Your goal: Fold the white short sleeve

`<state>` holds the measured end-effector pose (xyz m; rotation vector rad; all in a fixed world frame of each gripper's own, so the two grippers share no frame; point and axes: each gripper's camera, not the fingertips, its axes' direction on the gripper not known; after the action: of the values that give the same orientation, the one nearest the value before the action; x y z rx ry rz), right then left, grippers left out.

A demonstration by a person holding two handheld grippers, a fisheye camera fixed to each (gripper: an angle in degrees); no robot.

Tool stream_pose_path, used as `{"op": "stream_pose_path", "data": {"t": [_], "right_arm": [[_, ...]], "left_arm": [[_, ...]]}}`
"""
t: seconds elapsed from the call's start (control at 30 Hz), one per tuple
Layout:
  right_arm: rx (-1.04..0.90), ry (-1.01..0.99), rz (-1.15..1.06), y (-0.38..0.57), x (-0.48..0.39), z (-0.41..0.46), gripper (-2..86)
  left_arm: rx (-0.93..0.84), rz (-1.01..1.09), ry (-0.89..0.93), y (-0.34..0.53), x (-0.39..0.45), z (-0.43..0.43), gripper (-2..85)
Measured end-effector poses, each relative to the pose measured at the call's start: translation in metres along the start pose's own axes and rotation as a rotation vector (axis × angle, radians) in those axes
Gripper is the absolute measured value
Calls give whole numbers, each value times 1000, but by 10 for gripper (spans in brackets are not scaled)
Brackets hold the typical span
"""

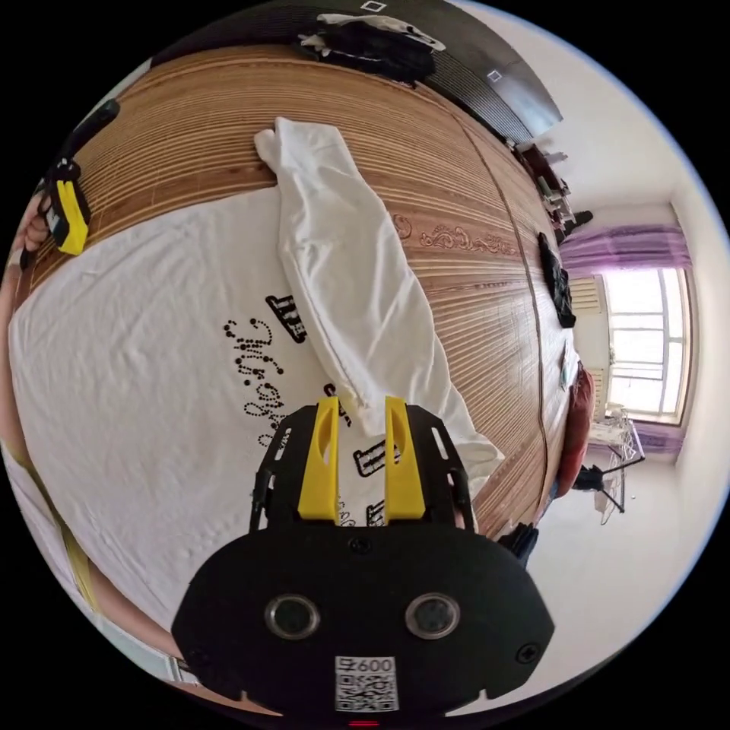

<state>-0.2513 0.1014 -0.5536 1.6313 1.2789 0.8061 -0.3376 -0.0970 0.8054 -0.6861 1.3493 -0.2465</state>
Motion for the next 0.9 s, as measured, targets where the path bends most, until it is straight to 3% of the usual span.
{"op": "stream_pose_path", "data": {"t": [0.13, 0.3, 0.43, 0.63, 0.8, 0.9], "right_arm": [[-81, -60, -130, -22, 13, 12, 19], [-5, 124, -92, -50, 53, -2, -6], [33, 127, 73, -77, 98, 5, -8], [40, 358, 206, -96, 115, 48, -2], [88, 370, 439, -79, 136, 85, 62], [223, 317, 598, -28, 149, 89, 92]], "left_arm": [[-9, 0, 10, 3, 1, 1, 2], [-63, 20, -49, -5, 16, 13, 2], [-81, 27, -63, -9, 23, 24, 1], [-113, 26, -38, -9, 25, 31, 0], [-115, 21, -54, -22, 31, 43, 0], [-100, 27, -81, -31, 38, 52, 1]]}}
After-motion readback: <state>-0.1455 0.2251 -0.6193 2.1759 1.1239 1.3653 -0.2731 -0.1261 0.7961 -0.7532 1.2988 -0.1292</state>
